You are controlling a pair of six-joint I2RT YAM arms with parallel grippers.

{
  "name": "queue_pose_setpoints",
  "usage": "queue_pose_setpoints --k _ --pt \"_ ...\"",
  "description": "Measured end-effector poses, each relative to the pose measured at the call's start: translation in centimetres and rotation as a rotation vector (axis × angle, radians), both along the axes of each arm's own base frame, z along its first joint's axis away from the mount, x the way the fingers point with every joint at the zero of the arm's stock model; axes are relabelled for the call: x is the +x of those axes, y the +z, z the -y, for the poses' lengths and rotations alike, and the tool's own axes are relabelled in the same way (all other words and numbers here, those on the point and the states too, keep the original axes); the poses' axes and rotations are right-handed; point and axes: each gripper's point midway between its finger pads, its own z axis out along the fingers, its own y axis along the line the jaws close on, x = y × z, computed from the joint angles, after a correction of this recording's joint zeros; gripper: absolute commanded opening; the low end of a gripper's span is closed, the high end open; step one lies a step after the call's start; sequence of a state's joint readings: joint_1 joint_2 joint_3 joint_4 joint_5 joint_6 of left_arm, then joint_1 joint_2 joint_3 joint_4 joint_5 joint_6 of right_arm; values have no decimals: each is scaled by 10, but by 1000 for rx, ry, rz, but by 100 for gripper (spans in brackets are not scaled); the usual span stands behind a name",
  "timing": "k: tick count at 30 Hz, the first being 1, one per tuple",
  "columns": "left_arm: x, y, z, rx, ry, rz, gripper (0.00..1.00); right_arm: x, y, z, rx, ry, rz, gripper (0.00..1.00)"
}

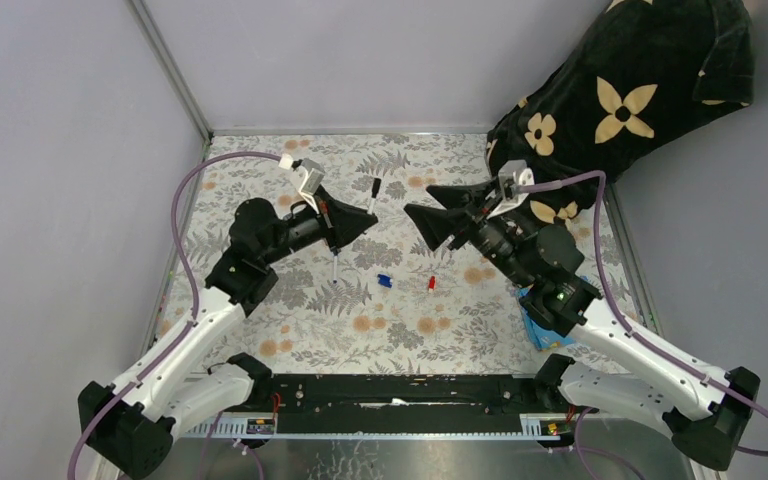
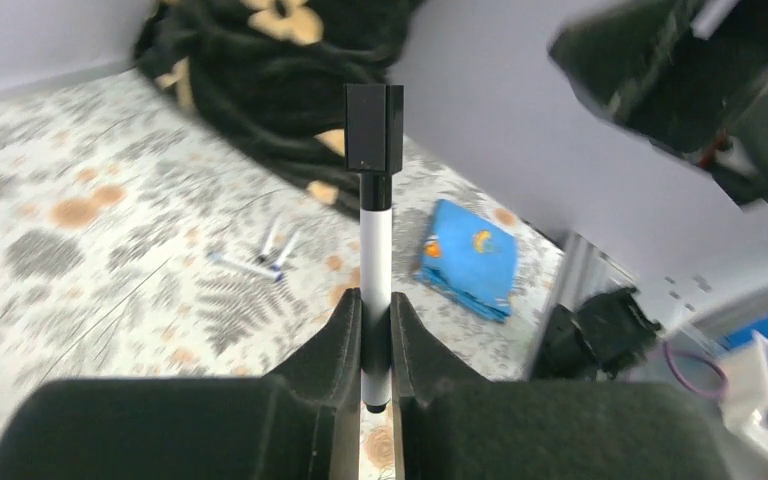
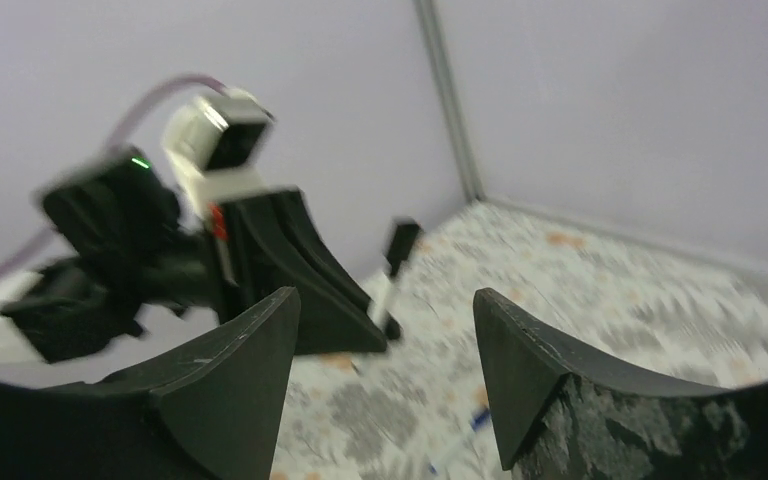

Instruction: Insert the pens into the pen caps

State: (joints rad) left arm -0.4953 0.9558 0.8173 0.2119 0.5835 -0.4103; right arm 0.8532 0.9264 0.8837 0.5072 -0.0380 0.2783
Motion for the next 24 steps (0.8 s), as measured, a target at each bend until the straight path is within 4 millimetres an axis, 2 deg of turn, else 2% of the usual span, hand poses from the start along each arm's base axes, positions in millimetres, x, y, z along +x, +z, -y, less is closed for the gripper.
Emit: queue_pose_setpoints --k 5,7,10,13,16,24 --pt "28 -39 -28 66 256 -147 0 20 -91 19 -160 -153 -184 73" --pt "38 -69 -41 109 362 -237 0 25 -125 25 -224 -196 -256 73" --pt "48 -129 -56 204 482 -395 0 26 -161 32 -282 -237 -337 73" --pt "49 -189 -69 309 569 -533 0 26 -181 38 -305 -261 -392 74" --pt "47 -234 -82 412 645 -641 0 25 -193 39 -313 -268 -427 74" --pt "52 -291 -95 558 744 -757 0 22 -219 44 -341 -279 -485 74"
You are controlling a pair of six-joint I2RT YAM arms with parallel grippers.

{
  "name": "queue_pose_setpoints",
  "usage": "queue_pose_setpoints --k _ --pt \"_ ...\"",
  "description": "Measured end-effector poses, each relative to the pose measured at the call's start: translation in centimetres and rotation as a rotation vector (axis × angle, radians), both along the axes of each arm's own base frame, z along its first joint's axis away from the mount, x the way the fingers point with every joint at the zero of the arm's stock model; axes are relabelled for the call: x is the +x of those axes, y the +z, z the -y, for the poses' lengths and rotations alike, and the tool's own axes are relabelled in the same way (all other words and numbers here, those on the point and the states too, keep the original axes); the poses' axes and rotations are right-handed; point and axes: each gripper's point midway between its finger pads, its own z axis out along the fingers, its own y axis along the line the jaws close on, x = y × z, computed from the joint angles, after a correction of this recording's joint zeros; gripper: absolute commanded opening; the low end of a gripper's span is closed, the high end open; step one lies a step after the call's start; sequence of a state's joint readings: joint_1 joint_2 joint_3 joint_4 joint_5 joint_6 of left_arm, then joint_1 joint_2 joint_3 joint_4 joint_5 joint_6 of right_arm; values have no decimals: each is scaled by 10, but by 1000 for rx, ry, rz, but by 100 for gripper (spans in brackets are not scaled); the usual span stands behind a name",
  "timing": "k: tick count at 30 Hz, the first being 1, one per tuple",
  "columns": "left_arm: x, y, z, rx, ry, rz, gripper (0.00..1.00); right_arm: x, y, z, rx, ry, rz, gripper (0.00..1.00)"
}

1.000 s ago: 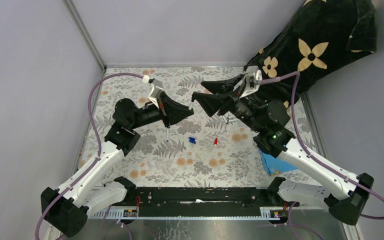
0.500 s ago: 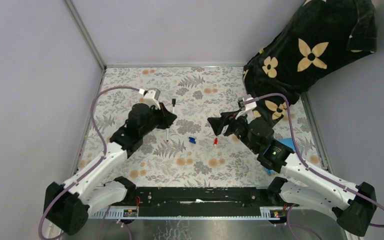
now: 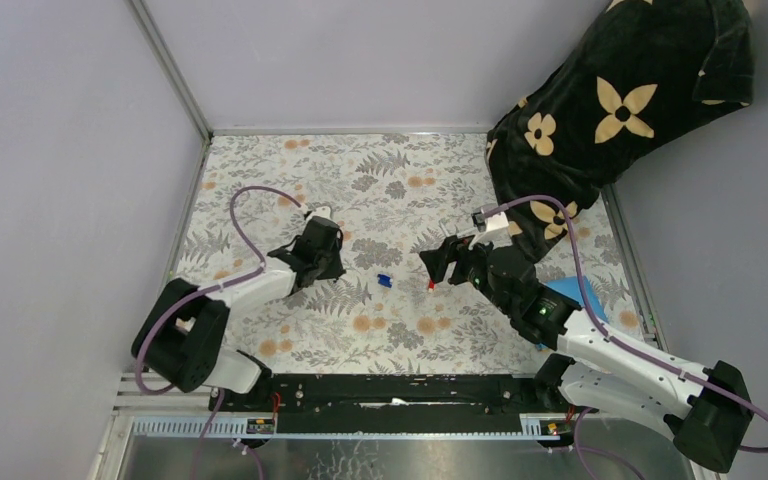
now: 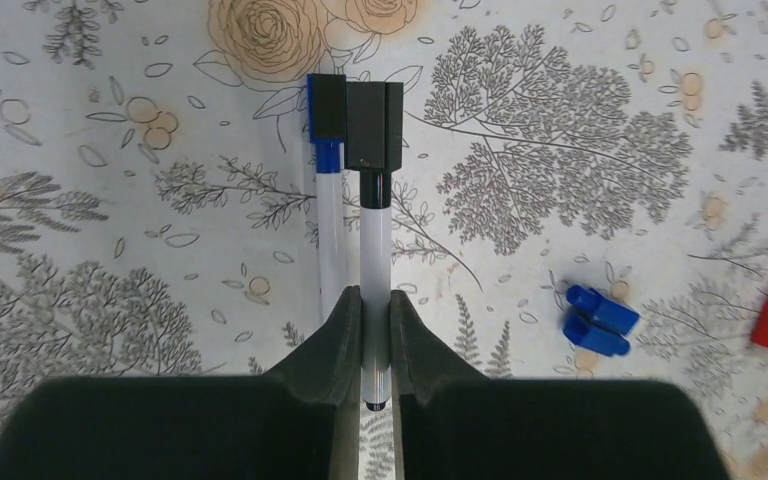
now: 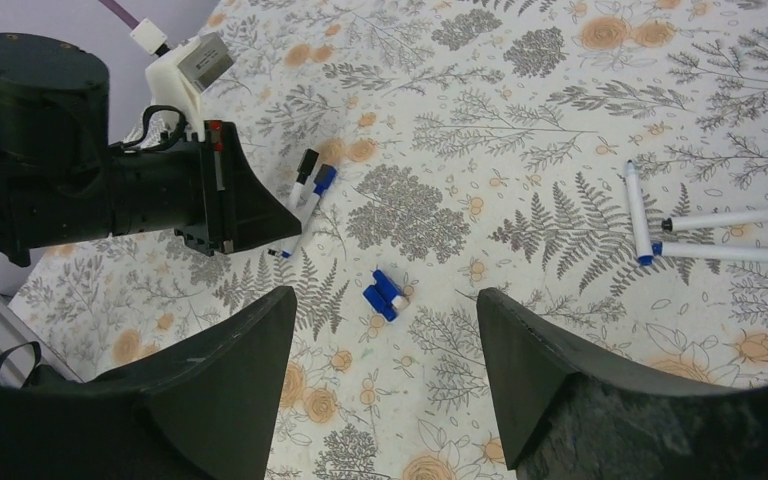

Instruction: Insert the pens into the pen caps

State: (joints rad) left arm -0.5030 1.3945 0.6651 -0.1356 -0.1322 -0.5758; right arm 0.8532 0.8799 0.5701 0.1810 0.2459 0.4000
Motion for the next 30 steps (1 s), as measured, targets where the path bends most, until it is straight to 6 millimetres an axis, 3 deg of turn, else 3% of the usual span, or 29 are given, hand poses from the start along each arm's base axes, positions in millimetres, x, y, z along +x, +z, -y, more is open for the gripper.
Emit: queue_pose_setpoints --k 8,15,22,30 --pt "4 -24 5 59 -2 -58 2 0 -9 8 -27 -29 -16 74" --pt "12 -26 7 74 2 -57 8 -1 -14 10 -39 -33 -24 74" --pt "15 -27 8 79 6 -55 25 -1 -18 12 -51 -37 -33 74" --pt "15 -26 8 79 5 -54 30 -1 -23 14 -70 -50 -44 75"
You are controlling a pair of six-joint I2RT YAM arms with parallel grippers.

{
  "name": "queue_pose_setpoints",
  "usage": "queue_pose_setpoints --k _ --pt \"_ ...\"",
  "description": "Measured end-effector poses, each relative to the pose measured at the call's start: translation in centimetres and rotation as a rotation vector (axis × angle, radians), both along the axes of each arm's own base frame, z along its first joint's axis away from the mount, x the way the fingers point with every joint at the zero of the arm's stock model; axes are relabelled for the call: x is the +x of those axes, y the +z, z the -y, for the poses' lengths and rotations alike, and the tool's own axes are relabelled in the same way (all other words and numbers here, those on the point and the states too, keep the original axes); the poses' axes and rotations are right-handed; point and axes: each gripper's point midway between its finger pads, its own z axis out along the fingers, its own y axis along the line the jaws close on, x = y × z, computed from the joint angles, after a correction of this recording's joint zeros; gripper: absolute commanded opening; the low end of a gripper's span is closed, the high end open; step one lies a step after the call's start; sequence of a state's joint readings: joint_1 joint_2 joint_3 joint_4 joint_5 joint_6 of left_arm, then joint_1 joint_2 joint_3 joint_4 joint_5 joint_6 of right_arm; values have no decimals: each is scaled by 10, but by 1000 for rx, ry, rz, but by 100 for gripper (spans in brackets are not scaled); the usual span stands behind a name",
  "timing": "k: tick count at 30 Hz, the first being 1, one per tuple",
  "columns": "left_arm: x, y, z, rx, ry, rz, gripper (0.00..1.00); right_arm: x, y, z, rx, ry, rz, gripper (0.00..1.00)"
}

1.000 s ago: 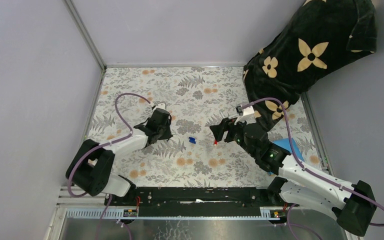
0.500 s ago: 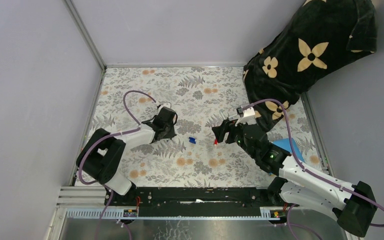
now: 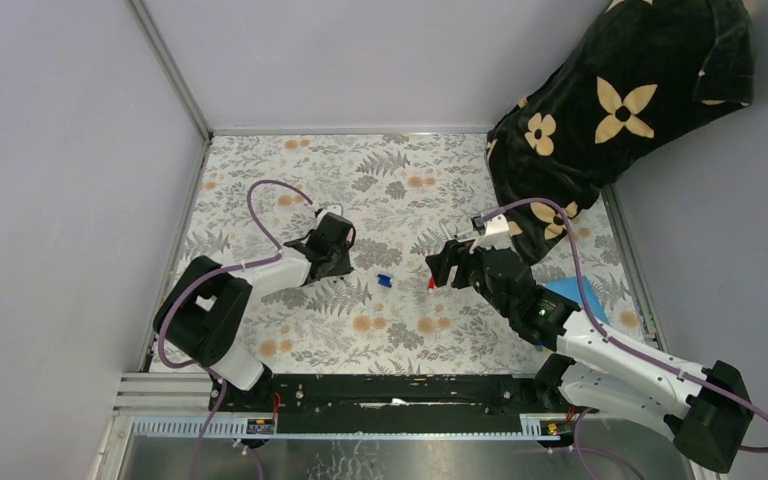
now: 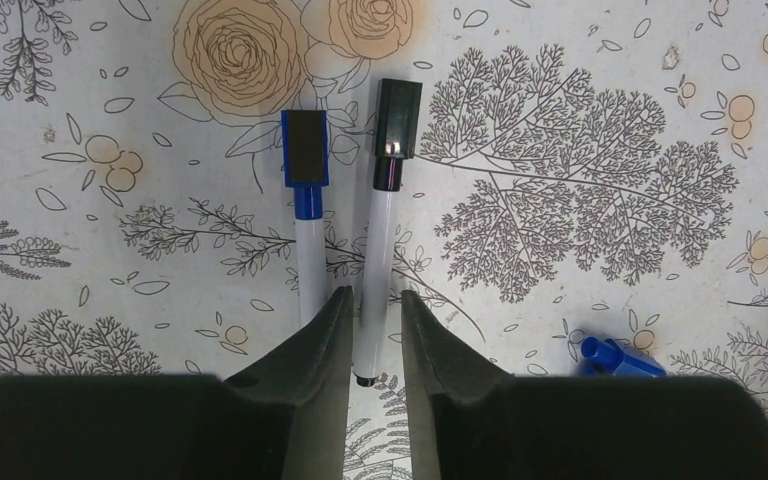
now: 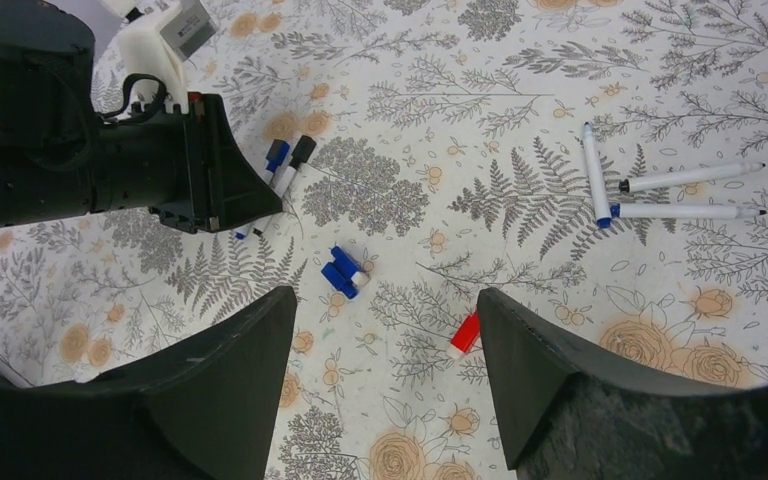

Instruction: Insert the pens into the pen caps

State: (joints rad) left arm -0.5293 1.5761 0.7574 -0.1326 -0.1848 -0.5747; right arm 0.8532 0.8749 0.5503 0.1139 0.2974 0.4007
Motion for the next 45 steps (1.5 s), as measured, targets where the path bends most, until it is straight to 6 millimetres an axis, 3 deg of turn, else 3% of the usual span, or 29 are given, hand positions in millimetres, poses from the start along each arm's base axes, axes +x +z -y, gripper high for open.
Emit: queue_pose_setpoints --k 5,8,10,15,18,21,26,30,35,39,45 --pt "-2 8 -1 -3 -1 6 33 1 -15 2 -48 -11 -37 76" --pt "2 31 1 -22 -5 44 38 5 -29 5 -106 -38 -79 77" --pt "13 61 7 -51 -15 111 41 8 -36 6 -139 -62 -112 76" --pt "43 159 20 -117 -63 345 47 19 -40 1 -252 -103 -213 74" --pt "50 199 21 -121 -87 441 50 32 -43 -5 -301 -124 -256 74" --pt "53 220 18 -104 -100 498 53 43 -60 7 -326 -150 -333 73" --pt "50 227 9 -70 -108 530 55 61 -84 29 -387 -147 -449 71" --pt "47 221 3 -56 -105 522 58 79 -88 16 -450 -51 -464 65" --pt "45 215 1 -50 -105 513 59 119 -95 9 -519 3 -468 60" --pt "42 216 -1 -52 -105 516 58 151 -117 8 -568 49 -517 56" --pt "42 217 -1 -54 -104 520 59 168 -148 12 -626 84 -593 54"
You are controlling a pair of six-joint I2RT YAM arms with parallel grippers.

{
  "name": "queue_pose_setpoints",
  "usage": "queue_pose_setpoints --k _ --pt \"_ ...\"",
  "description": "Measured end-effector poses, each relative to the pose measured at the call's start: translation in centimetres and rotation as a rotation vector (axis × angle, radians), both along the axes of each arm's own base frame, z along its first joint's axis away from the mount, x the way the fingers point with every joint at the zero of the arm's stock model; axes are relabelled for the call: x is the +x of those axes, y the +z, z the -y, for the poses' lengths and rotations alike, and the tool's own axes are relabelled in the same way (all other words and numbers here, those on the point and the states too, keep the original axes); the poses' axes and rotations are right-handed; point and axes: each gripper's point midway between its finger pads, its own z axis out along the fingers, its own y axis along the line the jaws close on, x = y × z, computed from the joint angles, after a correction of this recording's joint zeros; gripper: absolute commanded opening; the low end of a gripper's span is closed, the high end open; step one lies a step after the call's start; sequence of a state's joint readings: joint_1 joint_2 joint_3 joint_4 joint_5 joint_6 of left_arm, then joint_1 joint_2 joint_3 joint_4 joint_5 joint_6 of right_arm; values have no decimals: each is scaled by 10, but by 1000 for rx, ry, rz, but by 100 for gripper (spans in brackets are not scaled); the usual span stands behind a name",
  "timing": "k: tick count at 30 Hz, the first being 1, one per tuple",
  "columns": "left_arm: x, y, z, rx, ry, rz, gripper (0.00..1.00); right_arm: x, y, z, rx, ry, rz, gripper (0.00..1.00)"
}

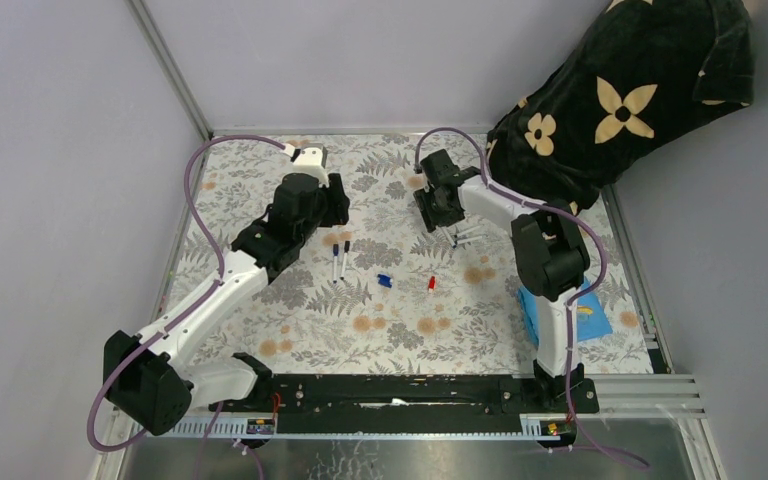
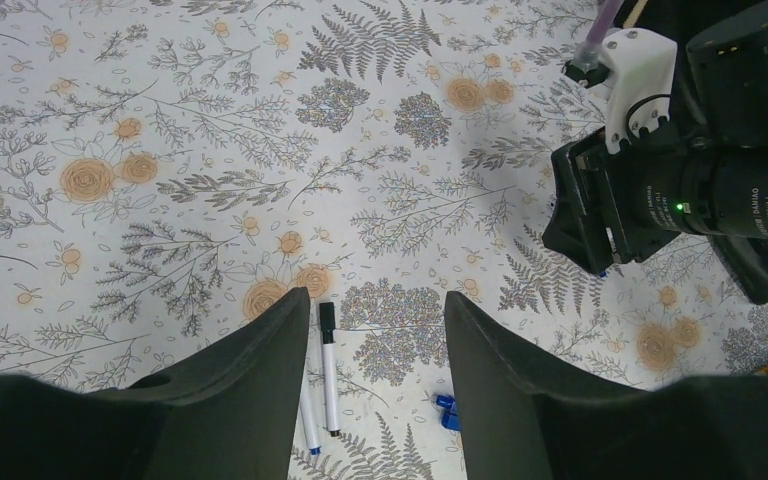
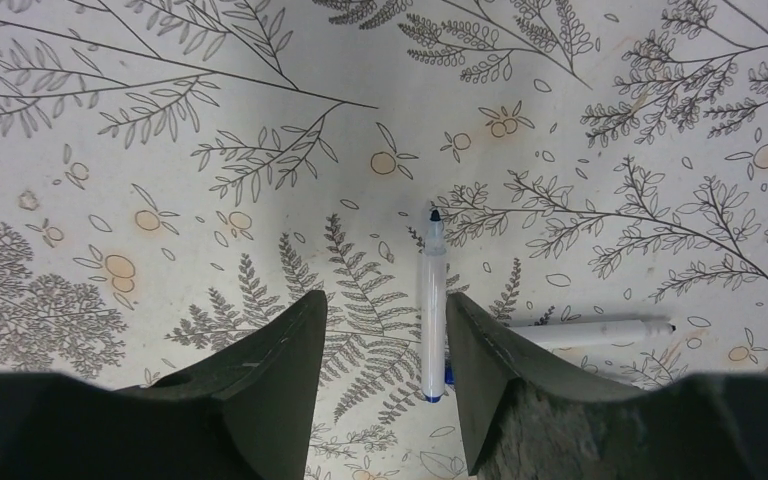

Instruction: Insert the pens into the pen caps

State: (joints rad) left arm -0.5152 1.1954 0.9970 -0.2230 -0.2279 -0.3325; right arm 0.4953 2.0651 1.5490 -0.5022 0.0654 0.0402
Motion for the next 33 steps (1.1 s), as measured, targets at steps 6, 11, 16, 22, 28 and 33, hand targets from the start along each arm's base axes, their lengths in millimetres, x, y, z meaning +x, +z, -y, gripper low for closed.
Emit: queue_pose_setpoints --k 6,11,16,22,28,33 --pt "0 -1 0 0 -1 -1 59 -2 -6 8 -27 3 -33 50" --pt "0 -1 0 0 -1 -1 59 1 -7 14 -34 6 -40 46" --pt "0 -1 0 0 -1 -1 59 4 -18 19 -45 8 -61 44" --pt "0 -1 0 1 -2 -2 59 7 -23 19 -39 17 -80 32" --pt "0 -1 0 2 -4 -1 58 4 -23 16 -24 27 -95 12" --pt "-1 0 2 -2 -13 -1 59 3 -23 12 5 23 -105 6"
